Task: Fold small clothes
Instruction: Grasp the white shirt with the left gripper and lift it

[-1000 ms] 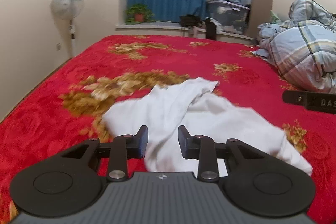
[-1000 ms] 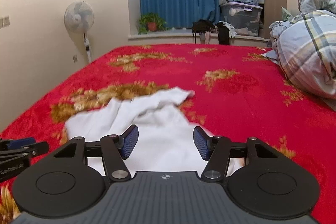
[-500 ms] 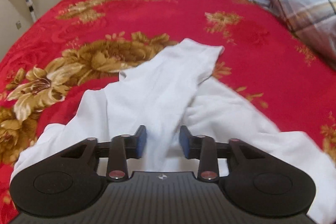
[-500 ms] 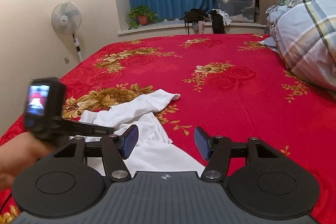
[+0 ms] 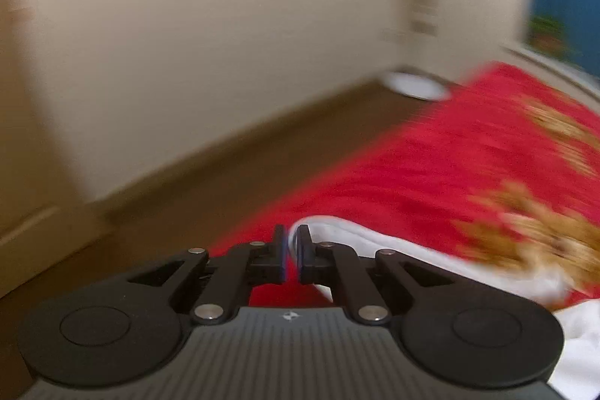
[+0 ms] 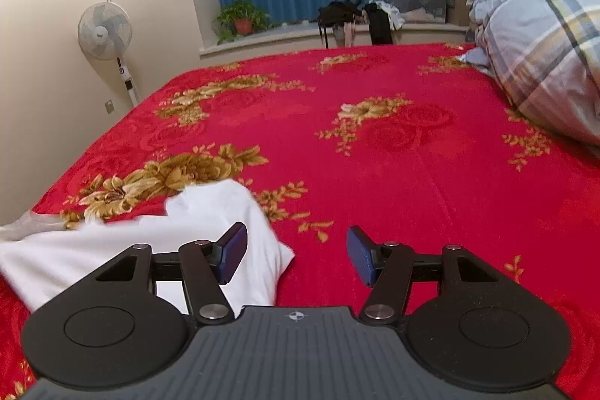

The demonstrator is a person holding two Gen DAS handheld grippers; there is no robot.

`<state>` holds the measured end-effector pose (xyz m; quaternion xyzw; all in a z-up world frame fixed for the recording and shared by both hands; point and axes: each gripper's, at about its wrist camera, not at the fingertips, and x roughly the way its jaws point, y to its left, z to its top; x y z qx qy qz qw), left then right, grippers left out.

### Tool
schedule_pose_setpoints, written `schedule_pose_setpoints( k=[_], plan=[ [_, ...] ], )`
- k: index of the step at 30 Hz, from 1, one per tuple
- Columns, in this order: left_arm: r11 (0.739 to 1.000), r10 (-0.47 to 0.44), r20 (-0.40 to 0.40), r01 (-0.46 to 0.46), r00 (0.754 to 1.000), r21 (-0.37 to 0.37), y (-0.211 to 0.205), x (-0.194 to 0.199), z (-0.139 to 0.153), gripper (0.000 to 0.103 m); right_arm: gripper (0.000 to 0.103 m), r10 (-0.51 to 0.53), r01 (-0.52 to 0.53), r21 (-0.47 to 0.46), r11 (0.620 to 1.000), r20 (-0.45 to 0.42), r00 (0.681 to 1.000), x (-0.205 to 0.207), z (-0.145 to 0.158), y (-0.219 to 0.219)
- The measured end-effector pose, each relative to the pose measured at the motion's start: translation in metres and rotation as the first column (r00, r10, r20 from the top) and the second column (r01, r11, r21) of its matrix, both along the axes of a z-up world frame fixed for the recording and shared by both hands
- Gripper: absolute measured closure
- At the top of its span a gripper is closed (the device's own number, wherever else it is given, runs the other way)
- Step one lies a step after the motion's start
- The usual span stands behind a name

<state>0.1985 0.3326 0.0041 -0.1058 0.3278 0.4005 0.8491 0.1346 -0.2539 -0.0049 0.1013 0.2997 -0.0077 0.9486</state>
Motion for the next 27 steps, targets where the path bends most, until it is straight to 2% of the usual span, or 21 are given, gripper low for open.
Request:
schedule_pose_setpoints(
  k=[1,2,4,5,6,7,8,10,12,13,17,20,22,23,24,25,26,27],
  plan=[
    [1.000,-0.009,0.013,0.009,1.000,-0.005,0.001,-0.006,-0.006,0.098,0.042,0.001,-0.001,0.000,1.000,-0.009,1.000,0.002,-0.002,0.002],
    [0.996,-0.062,0.029,0.064,0.998,-0.062,0.000,-0.009,-0.014,0.096,0.042,0.005,-0.005,0.003,1.000,-0.021,1.000,0.004,-0.005,0.003],
    [0.970,-0.121,0.053,0.129,0.991,-0.207,0.000,-0.002,-0.022,0.094,0.042,0.026,-0.025,0.018,1.000,-0.045,0.999,0.008,-0.012,0.007],
    [0.957,-0.148,0.088,0.165,0.985,-0.237,-0.003,0.003,-0.021,0.093,0.042,0.042,-0.040,0.024,0.999,-0.056,0.998,0.011,-0.016,0.009],
    [0.944,-0.208,0.132,0.234,0.969,-0.233,-0.011,0.009,-0.017,0.090,0.042,0.054,-0.052,0.028,0.998,-0.070,0.996,0.014,-0.020,0.011],
    [0.924,-0.275,0.165,0.308,0.947,-0.226,-0.017,0.014,-0.015,0.077,0.042,0.063,-0.060,0.034,0.998,-0.083,0.995,0.016,-0.023,0.013],
    [0.887,-0.358,0.205,0.400,0.911,-0.232,-0.024,0.023,-0.013,0.064,0.042,0.072,-0.068,0.043,0.997,-0.094,0.993,0.019,-0.027,0.015],
    [0.831,-0.435,0.258,0.495,0.863,-0.253,-0.033,0.033,-0.016,0.060,0.042,0.086,-0.080,0.061,0.995,-0.104,0.991,0.026,-0.034,0.019],
    [0.764,-0.508,0.262,0.570,0.820,-0.302,-0.041,0.045,-0.027,0.060,0.042,0.107,-0.099,0.071,0.993,-0.106,0.989,0.032,-0.040,0.023],
    [0.739,-0.524,0.255,0.583,0.813,-0.339,-0.042,0.054,-0.035,0.060,0.042,0.118,-0.111,0.069,0.991,-0.104,0.988,0.037,-0.043,0.026],
    [0.695,-0.545,0.211,0.578,0.811,-0.427,-0.040,0.080,-0.067,0.060,0.042,0.155,-0.149,0.071,0.986,-0.095,0.983,0.063,-0.054,0.034],
    [0.653,-0.603,0.179,0.610,0.778,-0.449,-0.052,0.077,-0.078,0.058,0.042,0.175,-0.167,0.090,0.982,-0.093,0.980,0.091,-0.064,0.039],
    [0.622,-0.635,0.173,0.631,0.753,-0.464,-0.058,0.081,-0.086,0.048,0.039,0.191,-0.178,0.116,0.977,-0.113,0.975,0.112,-0.073,0.041],
    [0.597,-0.661,0.170,0.650,0.731,-0.471,-0.063,0.085,-0.092,0.044,0.038,0.197,-0.180,0.131,0.975,-0.136,0.971,0.121,-0.079,0.042],
    [0.579,-0.688,0.159,0.668,0.708,-0.468,-0.069,0.084,-0.098,0.044,0.038,0.197,-0.175,0.140,0.975,-0.162,0.967,0.132,-0.087,0.042],
    [0.577,-0.709,0.136,0.679,0.692,-0.454,-0.074,0.086,-0.103,0.045,0.038,0.191,-0.166,0.146,0.975,-0.175,0.966,0.139,-0.093,0.044],
    [0.585,-0.724,0.104,0.687,0.682,-0.431,-0.080,0.084,-0.105,0.056,0.038,0.193,-0.165,0.157,0.974,-0.183,0.964,0.145,-0.099,0.044],
    [0.594,-0.737,0.072,0.694,0.672,-0.408,-0.085,0.086,-0.110,0.075,0.041,0.201,-0.169,0.169,0.971,-0.190,0.961,0.149,-0.105,0.045]
  ],
)
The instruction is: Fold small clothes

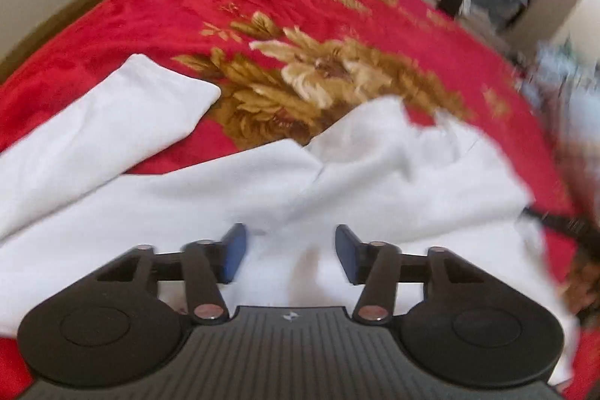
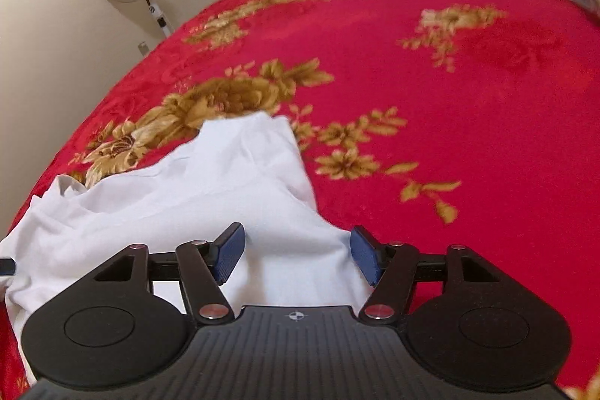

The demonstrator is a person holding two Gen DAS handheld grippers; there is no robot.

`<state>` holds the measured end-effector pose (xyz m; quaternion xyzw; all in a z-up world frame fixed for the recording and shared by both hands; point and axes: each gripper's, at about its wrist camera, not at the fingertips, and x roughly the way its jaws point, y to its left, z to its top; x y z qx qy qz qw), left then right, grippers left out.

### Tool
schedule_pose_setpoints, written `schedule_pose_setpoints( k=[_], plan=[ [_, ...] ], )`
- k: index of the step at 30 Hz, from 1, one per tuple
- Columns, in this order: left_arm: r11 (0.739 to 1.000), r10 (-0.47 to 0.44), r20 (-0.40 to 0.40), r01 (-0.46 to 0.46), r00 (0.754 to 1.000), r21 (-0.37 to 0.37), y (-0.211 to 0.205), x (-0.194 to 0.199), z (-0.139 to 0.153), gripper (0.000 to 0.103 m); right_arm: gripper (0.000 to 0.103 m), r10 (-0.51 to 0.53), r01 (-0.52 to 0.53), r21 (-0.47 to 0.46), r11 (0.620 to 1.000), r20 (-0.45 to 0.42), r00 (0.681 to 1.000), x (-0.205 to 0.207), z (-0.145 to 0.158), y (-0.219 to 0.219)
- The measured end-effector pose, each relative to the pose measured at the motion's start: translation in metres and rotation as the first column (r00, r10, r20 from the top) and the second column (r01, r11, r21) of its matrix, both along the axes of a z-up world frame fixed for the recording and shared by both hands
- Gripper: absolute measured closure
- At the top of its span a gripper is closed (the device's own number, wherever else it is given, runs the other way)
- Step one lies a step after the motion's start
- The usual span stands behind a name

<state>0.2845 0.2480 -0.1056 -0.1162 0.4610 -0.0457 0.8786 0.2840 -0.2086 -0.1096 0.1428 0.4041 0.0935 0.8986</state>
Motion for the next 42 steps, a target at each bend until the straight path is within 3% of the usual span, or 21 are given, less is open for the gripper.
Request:
schedule_pose_setpoints(
  k=[1,4,6,8,10,12,13,16,18,19,20,23,24,27,30,31,32,33,36,39,42],
  plan=[
    [0.999,-0.003,-0.003,0.003,1.000,0.038,-0.002,0.004,-0.004,0.101,0.050,0.002,-0.002,-0.003,1.000,0.005,1.000,0.002,-0.003,0.002],
    [0.996,0.047,0.065,-0.051,0.997,0.074,0.006,0.018,0.001,0.103,0.087,-0.008,0.009,-0.030,1.000,0.032,0.999,0.003,-0.002,0.005],
    [0.983,0.102,0.192,-0.129,0.976,0.134,0.014,0.028,0.021,0.103,0.092,-0.017,0.015,0.037,0.999,0.064,0.998,0.004,0.009,0.001],
    [0.943,0.134,0.333,-0.223,0.933,0.246,0.019,0.040,0.041,0.103,0.093,-0.028,0.018,0.072,0.997,0.138,0.990,0.003,0.031,0.005],
    [0.939,0.195,0.366,-0.280,0.910,0.198,0.030,0.051,0.052,0.103,0.101,-0.048,0.031,0.078,0.996,0.230,0.972,0.006,0.054,0.012],
    [0.971,0.195,0.293,-0.227,0.936,0.078,0.034,0.047,0.055,0.102,0.099,-0.109,0.096,0.063,0.993,0.270,0.957,0.016,0.070,0.016],
    [0.981,0.171,0.293,-0.190,0.941,0.037,0.030,0.036,0.058,0.102,0.098,-0.127,0.118,0.050,0.992,0.237,0.963,0.024,0.074,0.016],
    [0.998,0.062,0.254,-0.064,0.965,-0.001,-0.004,-0.003,0.061,0.086,0.096,-0.093,0.092,0.014,0.996,0.164,0.982,0.024,0.081,0.013],
    [0.999,0.006,0.209,0.000,0.978,-0.032,-0.032,-0.030,0.059,0.075,0.075,-0.042,0.050,-0.032,0.998,0.201,0.979,0.000,0.092,0.010],
    [0.998,-0.010,0.179,0.022,0.984,-0.067,-0.044,-0.044,0.054,0.070,0.057,-0.028,0.037,-0.037,0.999,0.209,0.978,-0.015,0.096,0.006],
    [0.993,-0.027,0.140,0.043,0.990,-0.108,-0.055,-0.058,0.047,0.065,0.049,-0.022,0.029,-0.033,0.999,0.210,0.978,-0.030,0.099,0.001],
    [0.974,-0.020,-0.009,0.017,1.000,-0.228,-0.088,-0.101,0.016,0.047,0.049,-0.024,0.027,-0.015,1.000,0.185,0.982,-0.078,0.105,-0.014],
    [0.963,-0.012,-0.067,-0.007,0.998,-0.269,-0.096,-0.112,0.004,0.046,0.049,-0.041,0.043,-0.008,0.999,0.173,0.984,-0.092,0.106,-0.019],
    [0.914,0.014,-0.151,-0.074,0.988,-0.398,-0.112,-0.132,-0.025,0.046,0.049,-0.120,0.119,0.016,0.993,0.105,0.987,-0.128,0.110,-0.035],
    [0.865,0.078,-0.202,-0.167,0.976,-0.472,-0.125,-0.127,-0.049,0.047,0.048,-0.195,0.185,0.103,0.977,0.090,0.977,-0.157,0.116,-0.050],
    [0.850,0.097,-0.214,-0.193,0.972,-0.491,-0.128,-0.126,-0.055,0.056,0.048,-0.208,0.197,0.117,0.973,0.092,0.974,-0.165,0.116,-0.054],
    [0.843,0.099,-0.195,-0.187,0.976,-0.504,-0.130,-0.125,-0.056,0.089,0.048,-0.217,0.205,0.122,0.971,0.095,0.972,-0.169,0.115,-0.055],
    [0.859,0.074,-0.159,-0.144,0.985,-0.492,-0.131,-0.123,-0.051,0.100,0.048,-0.227,0.214,0.125,0.969,0.097,0.969,-0.174,0.113,-0.057],
    [0.922,0.041,-0.038,-0.052,0.998,-0.384,-0.115,-0.131,-0.010,0.100,0.048,-0.245,0.232,0.130,0.964,0.093,0.965,-0.183,0.102,-0.061],
    [0.984,0.044,0.015,-0.041,0.999,-0.175,-0.069,-0.155,0.034,0.100,0.048,-0.247,0.238,0.149,0.960,0.051,0.968,-0.181,0.094,-0.064],
    [0.997,0.079,-0.009,-0.079,0.997,0.012,-0.010,-0.181,0.051,0.100,0.049,-0.239,0.229,0.143,0.963,0.057,0.969,-0.176,0.092,-0.063]
  ],
)
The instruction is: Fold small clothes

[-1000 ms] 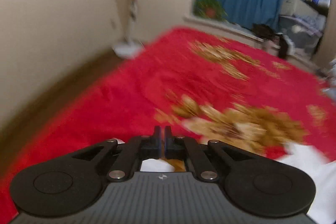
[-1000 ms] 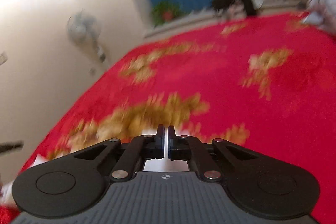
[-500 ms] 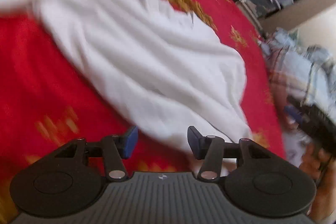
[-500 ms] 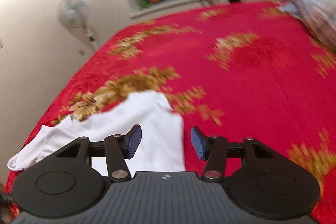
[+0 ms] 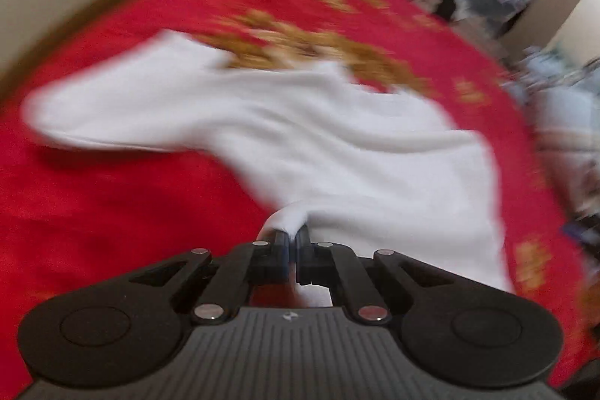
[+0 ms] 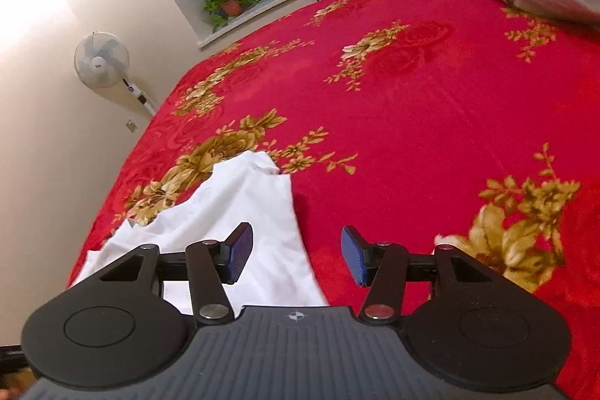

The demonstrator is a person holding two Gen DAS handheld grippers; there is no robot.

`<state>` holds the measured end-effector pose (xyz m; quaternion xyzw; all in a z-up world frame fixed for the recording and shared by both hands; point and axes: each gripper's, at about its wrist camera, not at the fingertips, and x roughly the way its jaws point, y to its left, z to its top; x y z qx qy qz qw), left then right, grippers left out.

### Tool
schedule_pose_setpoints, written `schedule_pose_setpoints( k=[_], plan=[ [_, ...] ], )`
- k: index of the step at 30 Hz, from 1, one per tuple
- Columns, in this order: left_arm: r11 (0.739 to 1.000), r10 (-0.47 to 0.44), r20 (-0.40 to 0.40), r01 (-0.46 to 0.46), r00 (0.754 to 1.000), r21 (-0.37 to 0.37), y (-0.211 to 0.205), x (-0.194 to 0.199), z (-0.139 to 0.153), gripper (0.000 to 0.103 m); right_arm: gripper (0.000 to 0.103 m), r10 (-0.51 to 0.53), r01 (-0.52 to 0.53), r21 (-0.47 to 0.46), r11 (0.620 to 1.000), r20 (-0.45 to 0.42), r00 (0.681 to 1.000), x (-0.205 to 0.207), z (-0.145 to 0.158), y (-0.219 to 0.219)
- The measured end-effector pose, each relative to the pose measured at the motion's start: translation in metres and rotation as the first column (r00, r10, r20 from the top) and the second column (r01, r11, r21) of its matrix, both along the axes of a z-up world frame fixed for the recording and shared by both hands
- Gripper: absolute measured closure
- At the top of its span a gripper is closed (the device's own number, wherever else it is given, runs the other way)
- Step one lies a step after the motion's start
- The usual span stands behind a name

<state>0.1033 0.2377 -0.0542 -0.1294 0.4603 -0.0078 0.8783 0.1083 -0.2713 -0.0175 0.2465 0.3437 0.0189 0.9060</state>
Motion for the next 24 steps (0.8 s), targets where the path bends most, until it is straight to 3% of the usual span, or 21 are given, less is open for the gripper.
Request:
schedule_pose_setpoints(
  k=[2,3,6,8,10,11,13,16,19,21,22,23,24],
  plan=[
    [0.988,0.033,-0.032,-0.027,0.999,0.155,0.033,-0.015,-0.001,0.100,0.049,0.018,-0.018,-0.024,1.000,-0.006,1.000,0.004,-0.003,0.003],
    [0.979,0.052,-0.045,-0.042,0.998,0.198,0.049,-0.023,-0.004,0.100,0.049,0.025,-0.025,-0.025,0.999,-0.017,1.000,0.006,-0.007,0.003],
    [0.982,0.091,-0.139,-0.066,0.986,0.178,0.077,-0.029,-0.022,0.098,0.049,0.044,-0.045,-0.018,0.999,-0.062,0.997,0.015,-0.021,0.006],
    [0.965,0.088,-0.099,-0.060,0.991,0.256,0.075,-0.033,-0.022,0.090,0.049,0.061,-0.065,-0.039,0.997,-0.098,0.993,0.023,-0.033,0.014],
    [0.947,0.076,0.021,-0.078,0.997,0.313,0.061,-0.035,-0.004,0.079,0.049,0.092,-0.098,-0.045,0.994,-0.125,0.988,0.030,-0.046,0.025],
    [0.948,0.068,0.087,-0.091,0.994,0.306,0.058,-0.037,0.006,0.069,0.049,0.112,-0.117,-0.031,0.993,-0.136,0.984,0.034,-0.051,0.032],
    [0.969,0.048,0.151,-0.083,0.987,0.234,0.048,-0.035,0.015,0.068,0.049,0.158,-0.157,0.020,0.987,-0.153,0.976,0.042,-0.062,0.045],
    [0.989,0.040,0.114,-0.056,0.993,0.134,0.045,-0.025,0.011,0.068,0.049,0.211,-0.198,0.090,0.976,-0.165,0.963,0.054,-0.078,0.068],
    [0.986,0.006,0.093,-0.021,0.996,0.164,0.034,-0.016,0.006,0.068,0.049,0.227,-0.200,0.155,0.967,-0.182,0.957,0.069,-0.097,0.087],
    [0.980,-0.037,0.084,0.020,0.996,0.200,0.025,-0.015,0.003,0.063,0.060,0.209,-0.182,0.151,0.972,-0.186,0.960,0.076,-0.105,0.097],
    [0.977,-0.054,0.071,0.038,0.996,0.212,0.020,-0.013,-0.003,0.059,0.083,0.196,-0.176,0.125,0.976,-0.178,0.964,0.079,-0.105,0.102],
    [0.973,-0.067,0.055,0.053,0.996,0.224,0.016,-0.012,-0.006,0.059,0.099,0.189,-0.173,0.105,0.979,-0.170,0.967,0.081,-0.103,0.105],
    [0.970,-0.078,0.045,0.066,0.996,0.233,0.011,-0.005,-0.014,0.059,0.099,0.181,-0.167,0.103,0.981,-0.150,0.972,0.081,-0.099,0.105]
  ],
)
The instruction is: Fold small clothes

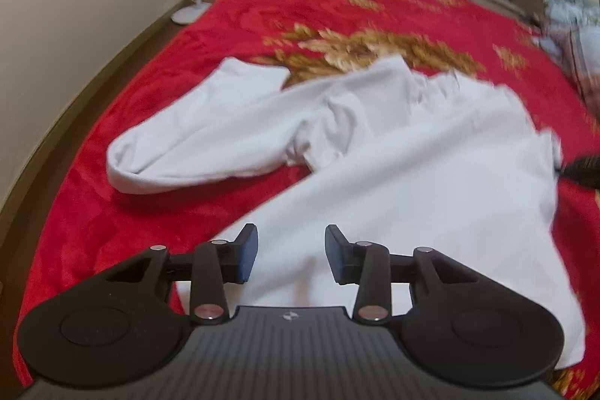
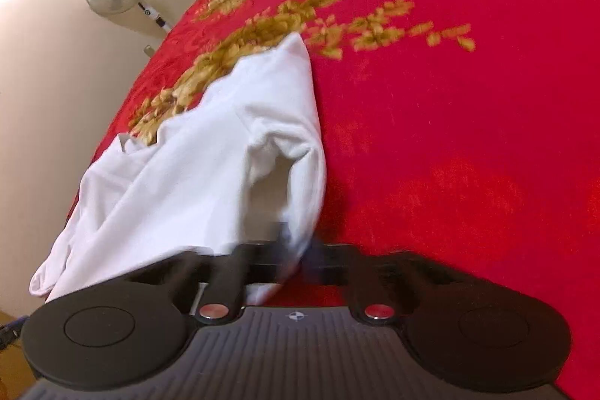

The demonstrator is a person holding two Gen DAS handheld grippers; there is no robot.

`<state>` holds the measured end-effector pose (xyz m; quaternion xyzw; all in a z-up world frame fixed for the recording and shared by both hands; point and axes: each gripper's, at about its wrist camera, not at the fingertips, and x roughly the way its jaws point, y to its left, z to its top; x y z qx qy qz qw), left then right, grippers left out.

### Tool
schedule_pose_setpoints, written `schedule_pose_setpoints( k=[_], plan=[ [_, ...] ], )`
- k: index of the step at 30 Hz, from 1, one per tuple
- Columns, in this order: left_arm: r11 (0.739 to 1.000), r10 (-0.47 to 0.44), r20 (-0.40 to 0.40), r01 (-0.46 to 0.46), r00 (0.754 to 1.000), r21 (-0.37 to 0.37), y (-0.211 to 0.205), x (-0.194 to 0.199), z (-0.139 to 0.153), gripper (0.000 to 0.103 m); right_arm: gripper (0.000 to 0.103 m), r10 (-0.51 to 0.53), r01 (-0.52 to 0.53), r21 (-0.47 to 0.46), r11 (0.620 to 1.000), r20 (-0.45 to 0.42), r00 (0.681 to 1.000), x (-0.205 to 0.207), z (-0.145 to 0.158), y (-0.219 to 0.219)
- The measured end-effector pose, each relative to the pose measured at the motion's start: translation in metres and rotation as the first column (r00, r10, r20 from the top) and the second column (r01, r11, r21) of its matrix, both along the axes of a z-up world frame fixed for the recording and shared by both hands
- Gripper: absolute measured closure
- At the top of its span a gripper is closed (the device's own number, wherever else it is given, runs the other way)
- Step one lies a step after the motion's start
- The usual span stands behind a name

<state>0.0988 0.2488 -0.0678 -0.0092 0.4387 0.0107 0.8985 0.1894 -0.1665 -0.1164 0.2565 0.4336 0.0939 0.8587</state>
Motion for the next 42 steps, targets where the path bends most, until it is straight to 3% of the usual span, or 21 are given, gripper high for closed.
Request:
schedule_pose_setpoints(
  k=[2,6,8,10,12,13,15,18,20,23,26,28,30,31,34,36,37,39,40,41,42],
  plan=[
    [1.000,-0.020,-0.002,0.020,1.000,0.007,-0.005,0.009,-0.009,0.059,0.099,0.006,-0.002,-0.050,0.999,0.076,0.997,0.004,0.023,-0.006],
    [0.999,-0.050,0.022,0.050,0.999,-0.015,-0.008,0.013,-0.007,0.059,0.099,0.055,0.014,-0.288,0.958,0.229,0.972,0.030,0.102,-0.030],
    [0.998,-0.051,0.035,0.052,0.998,-0.036,-0.007,0.014,-0.004,0.059,0.099,0.132,0.012,-0.447,0.894,0.288,0.948,0.044,0.140,-0.031],
    [0.997,-0.052,0.040,0.054,0.998,-0.049,-0.007,0.016,-0.001,0.059,0.099,0.238,0.006,-0.606,0.795,0.322,0.916,0.054,0.161,-0.018],
    [0.996,-0.059,0.038,0.061,0.998,-0.059,-0.007,0.018,0.001,0.059,0.090,0.317,0.000,-0.737,0.676,0.290,0.903,0.062,0.162,-0.006],
    [0.996,-0.064,0.038,0.067,0.997,-0.064,-0.008,0.018,0.002,0.059,0.080,0.308,-0.003,-0.747,0.665,0.271,0.912,0.065,0.159,-0.007],
    [0.994,-0.080,0.041,0.082,0.996,-0.066,-0.009,0.017,0.004,0.059,0.073,0.233,0.001,-0.654,0.757,0.271,0.934,0.060,0.149,-0.023],
    [0.994,-0.093,0.040,0.096,0.995,-0.060,-0.009,0.017,0.002,0.059,0.069,0.037,0.028,-0.370,0.929,0.169,0.985,0.041,0.108,-0.062],
    [0.994,-0.086,0.036,0.088,0.996,-0.064,-0.006,0.018,0.002,0.059,0.068,-0.057,0.070,-0.227,0.971,0.060,0.997,0.021,0.071,-0.074],
    [0.993,-0.072,0.035,0.074,0.997,-0.087,-0.001,0.021,0.002,0.059,0.066,-0.097,0.094,-0.106,0.990,-0.020,0.995,-0.003,0.031,-0.069],
    [0.993,-0.067,0.035,0.070,0.997,-0.098,-0.001,0.022,0.004,0.059,0.057,-0.143,0.143,0.023,0.989,-0.003,0.990,-0.012,0.017,-0.059],
    [0.992,-0.077,0.039,0.080,0.996,-0.094,-0.005,0.022,0.004,0.059,0.058,-0.160,0.161,0.052,0.986,-0.007,0.987,-0.010,0.010,-0.049],
    [0.992,-0.086,0.041,0.090,0.995,-0.090,-0.008,0.023,0.004,0.059,0.088,-0.134,0.134,-0.004,0.991,-0.030,0.991,-0.008,0.009,-0.033],
    [0.991,-0.091,0.041,0.094,0.995,-0.090,-0.009,0.023,0.004,0.059,0.097,-0.113,0.112,-0.033,0.993,-0.033,0.993,-0.007,0.011,-0.029],
    [0.991,-0.099,0.048,0.103,0.994,-0.085,-0.009,0.023,0.005,0.059,0.097,-0.028,0.027,-0.141,0.990,-0.011,1.000,0.003,0.044,-0.044],
    [0.991,-0.096,0.053,0.100,0.994,-0.089,-0.007,0.023,0.006,0.059,0.097,0.004,0.004,-0.320,0.947,0.025,1.000,0.012,0.084,-0.068],
    [0.991,-0.093,0.054,0.098,0.994,-0.092,-0.005,0.024,0.007,0.059,0.097,0.028,-0.007,-0.434,0.901,0.042,0.999,0.018,0.106,-0.081],
    [0.991,-0.088,0.053,0.092,0.995,-0.096,-0.003,0.025,0.007,0.059,0.097,0.086,-0.018,-0.674,0.738,0.068,0.994,0.028,0.143,-0.107],
    [0.991,-0.087,0.052,0.092,0.995,-0.098,-0.003,0.027,0.007,0.059,0.096,0.098,-0.012,-0.775,0.632,0.065,0.993,0.032,0.157,-0.123],
    [0.991,-0.087,0.050,0.092,0.995,-0.101,-0.004,0.028,0.007,0.059,0.093,0.092,-0.014,-0.827,0.561,0.046,0.995,0.037,0.165,-0.136],
    [0.990,-0.089,0.049,0.094,0.995,-0.103,-0.005,0.029,0.007,0.059,0.086,0.069,-0.012,-0.852,0.524,0.028,0.997,0.041,0.168,-0.150]
  ],
)
